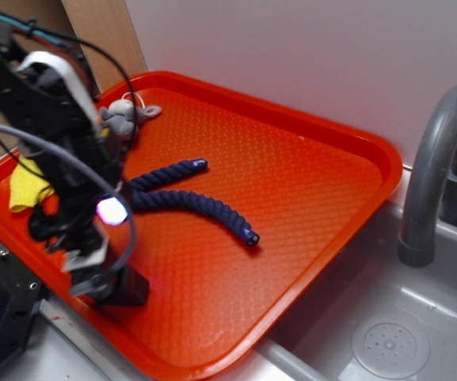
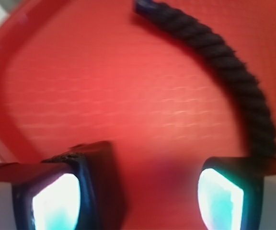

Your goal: Grab the black box.

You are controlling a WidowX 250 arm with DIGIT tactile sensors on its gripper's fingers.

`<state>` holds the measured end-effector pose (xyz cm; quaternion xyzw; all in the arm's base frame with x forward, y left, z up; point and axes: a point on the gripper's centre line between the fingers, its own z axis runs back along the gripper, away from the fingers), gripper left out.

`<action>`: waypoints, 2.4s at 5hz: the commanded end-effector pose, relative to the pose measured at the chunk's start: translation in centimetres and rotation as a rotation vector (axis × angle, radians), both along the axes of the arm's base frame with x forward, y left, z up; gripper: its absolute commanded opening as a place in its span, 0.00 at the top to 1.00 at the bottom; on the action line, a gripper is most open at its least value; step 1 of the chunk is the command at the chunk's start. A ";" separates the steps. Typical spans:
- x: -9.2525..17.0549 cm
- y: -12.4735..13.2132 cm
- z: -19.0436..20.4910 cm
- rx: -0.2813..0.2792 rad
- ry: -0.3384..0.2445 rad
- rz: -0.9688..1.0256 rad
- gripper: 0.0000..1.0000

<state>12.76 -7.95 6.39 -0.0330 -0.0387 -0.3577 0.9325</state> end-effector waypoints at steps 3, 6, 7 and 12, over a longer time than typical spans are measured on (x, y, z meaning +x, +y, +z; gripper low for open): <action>-0.2 0.4 7.0 -0.061 -0.143 -0.005 0.00; 0.5 -1.3 -2.7 0.126 0.060 -0.118 0.00; 0.1 -1.8 -2.7 0.110 0.072 -0.101 1.00; 6.2 9.3 17.5 0.028 -0.041 0.738 1.00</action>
